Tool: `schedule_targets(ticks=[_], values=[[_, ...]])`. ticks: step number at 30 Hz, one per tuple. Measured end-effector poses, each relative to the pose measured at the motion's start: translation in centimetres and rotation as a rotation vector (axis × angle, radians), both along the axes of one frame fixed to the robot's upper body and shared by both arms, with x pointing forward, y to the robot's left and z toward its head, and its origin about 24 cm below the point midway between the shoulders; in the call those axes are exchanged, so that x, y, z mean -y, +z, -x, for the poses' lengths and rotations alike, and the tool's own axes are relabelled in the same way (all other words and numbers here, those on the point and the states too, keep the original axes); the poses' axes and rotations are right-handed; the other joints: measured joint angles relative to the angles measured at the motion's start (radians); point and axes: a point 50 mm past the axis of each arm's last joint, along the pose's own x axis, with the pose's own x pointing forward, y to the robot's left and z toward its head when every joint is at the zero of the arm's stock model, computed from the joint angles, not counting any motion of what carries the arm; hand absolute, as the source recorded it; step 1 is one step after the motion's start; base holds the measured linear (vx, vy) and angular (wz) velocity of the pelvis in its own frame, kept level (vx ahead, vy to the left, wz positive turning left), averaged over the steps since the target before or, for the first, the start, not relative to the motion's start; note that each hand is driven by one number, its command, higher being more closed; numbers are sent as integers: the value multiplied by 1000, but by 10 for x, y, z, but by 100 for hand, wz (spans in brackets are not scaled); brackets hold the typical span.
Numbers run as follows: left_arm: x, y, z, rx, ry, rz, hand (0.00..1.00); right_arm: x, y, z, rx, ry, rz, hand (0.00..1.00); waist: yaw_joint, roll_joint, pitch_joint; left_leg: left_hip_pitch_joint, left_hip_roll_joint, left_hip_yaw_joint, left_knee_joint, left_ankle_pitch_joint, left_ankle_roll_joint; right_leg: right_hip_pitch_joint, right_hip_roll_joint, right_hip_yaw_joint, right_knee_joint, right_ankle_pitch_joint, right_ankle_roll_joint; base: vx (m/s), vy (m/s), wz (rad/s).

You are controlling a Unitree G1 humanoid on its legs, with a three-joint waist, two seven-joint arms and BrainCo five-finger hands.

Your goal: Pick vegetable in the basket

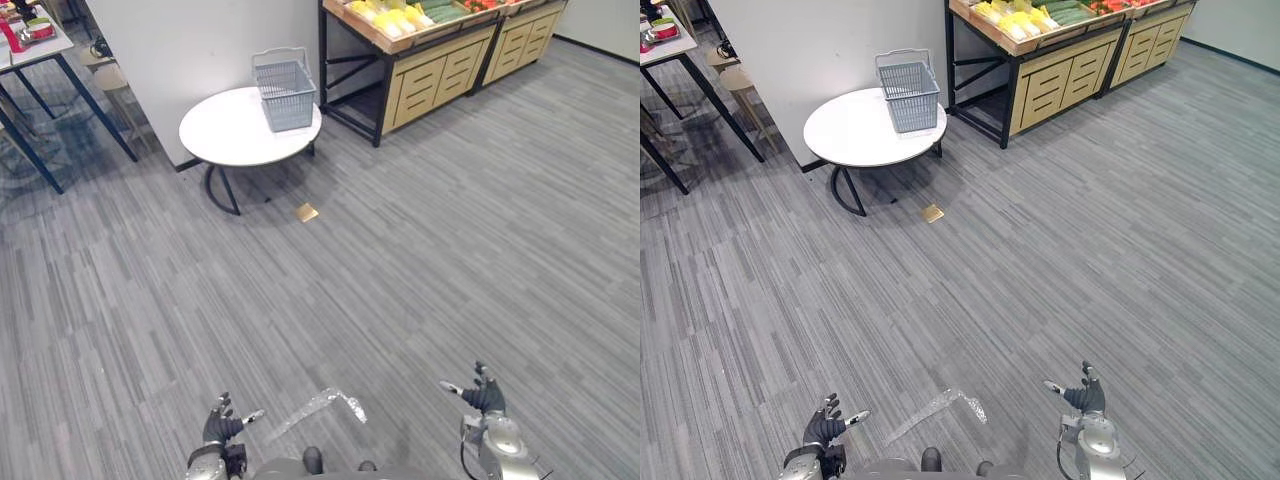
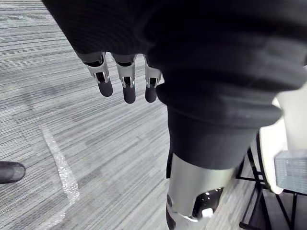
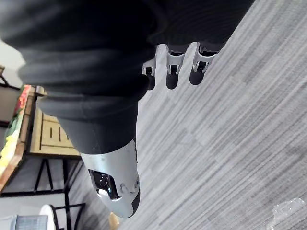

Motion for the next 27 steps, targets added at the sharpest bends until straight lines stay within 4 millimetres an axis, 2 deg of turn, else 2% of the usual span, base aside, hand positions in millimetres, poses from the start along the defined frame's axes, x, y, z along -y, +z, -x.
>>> schedule_targets(ticks=[4,7,18,22,24,25,26,27], values=[[-6,10,-11,70,15,-18,0,1,3,-4,6,25,25,0,-7,8,8,16,-2,-1,-8,0,0,14,-2,-5,-3,0,0,49,-7,1],[-7,10,-9,68,25,-20,0,1,7,-8,29,30,32,0,-23,8,16,21,-3,-2,-20,0,0,15,-2,-10,-5,1,1,12,-6,0],[-7,10,-10,71,34,-17,0,-1,6,-8,46,-14,-25,0,-24,9,31,6,-9,-14,-50,19,5,-6,-5,-28,-17,16,-2,-40,-10,3],[-6,13,-14,93,57,-12,0,-2,8,-14,57,-16,-33,0,-24,7,52,-46,-12,-14,-28,17,25,-49,-9,-33,-16,19,4,-93,8,4],[-7,14,-13,96,61,-12,0,-3,8,-15,59,-18,-36,0,-19,4,54,-82,-8,-7,32,-23,37,-65,-9,-32,-15,2,26,-7,118,-23],[-6,25,-17,167,100,-2,0,-8,11,-23,81,-16,-51,0,6,5,61,-206,15,27,295,-217,66,-201,-29,-29,273,-117,97,167,282,-45],[-6,26,-17,170,104,-1,0,-9,11,-24,81,-13,-52,0,6,8,64,-200,15,25,312,-227,67,-242,-35,-30,373,-119,96,280,348,-36],[-7,26,-17,172,104,-3,0,-10,10,-23,78,-13,-50,0,1,7,64,-195,14,27,324,-226,70,-249,-41,-31,409,-122,96,292,210,12]])
